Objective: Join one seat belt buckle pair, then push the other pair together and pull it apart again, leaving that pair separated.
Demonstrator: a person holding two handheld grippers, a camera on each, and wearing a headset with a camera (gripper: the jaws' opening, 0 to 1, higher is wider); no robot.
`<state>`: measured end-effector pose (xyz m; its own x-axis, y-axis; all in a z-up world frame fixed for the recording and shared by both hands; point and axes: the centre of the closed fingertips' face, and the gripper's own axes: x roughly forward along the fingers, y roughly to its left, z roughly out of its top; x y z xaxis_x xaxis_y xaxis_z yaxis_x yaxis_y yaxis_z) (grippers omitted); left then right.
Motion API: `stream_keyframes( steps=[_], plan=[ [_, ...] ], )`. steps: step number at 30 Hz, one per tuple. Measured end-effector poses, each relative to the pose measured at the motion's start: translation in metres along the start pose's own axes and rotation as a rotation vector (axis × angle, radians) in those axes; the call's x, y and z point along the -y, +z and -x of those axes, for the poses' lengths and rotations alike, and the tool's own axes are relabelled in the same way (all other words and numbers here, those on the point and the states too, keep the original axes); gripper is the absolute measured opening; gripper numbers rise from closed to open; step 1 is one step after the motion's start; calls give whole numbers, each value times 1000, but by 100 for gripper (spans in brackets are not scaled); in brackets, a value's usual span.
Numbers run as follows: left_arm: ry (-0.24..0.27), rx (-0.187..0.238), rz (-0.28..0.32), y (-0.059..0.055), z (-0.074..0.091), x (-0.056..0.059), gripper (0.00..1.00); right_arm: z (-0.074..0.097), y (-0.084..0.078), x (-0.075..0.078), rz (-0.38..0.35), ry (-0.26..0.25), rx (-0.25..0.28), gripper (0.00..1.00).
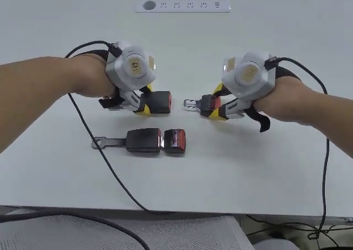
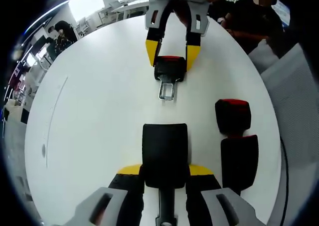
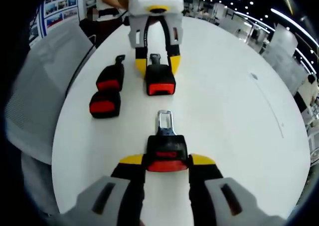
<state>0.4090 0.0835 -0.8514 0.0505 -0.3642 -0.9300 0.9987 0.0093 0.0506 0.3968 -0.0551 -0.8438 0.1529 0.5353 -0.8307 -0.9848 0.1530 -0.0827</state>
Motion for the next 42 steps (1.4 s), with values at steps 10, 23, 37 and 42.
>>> stream_keyframes(
  steps=[10, 23, 37, 42],
  plan=[
    [4, -4, 15, 1, 1, 1, 32, 24, -37, 3, -16, -16, -35, 33],
    [6, -9, 16, 2, 2, 3, 33, 40, -64, 3, -1, -7, -85, 34],
    [39, 16, 11, 3, 4, 3, 33, 39, -66, 0, 14, -5, -112, 41],
    [49, 50, 66, 1, 6, 1, 33, 41, -61, 2, -21, -52, -98, 42]
  ],
)
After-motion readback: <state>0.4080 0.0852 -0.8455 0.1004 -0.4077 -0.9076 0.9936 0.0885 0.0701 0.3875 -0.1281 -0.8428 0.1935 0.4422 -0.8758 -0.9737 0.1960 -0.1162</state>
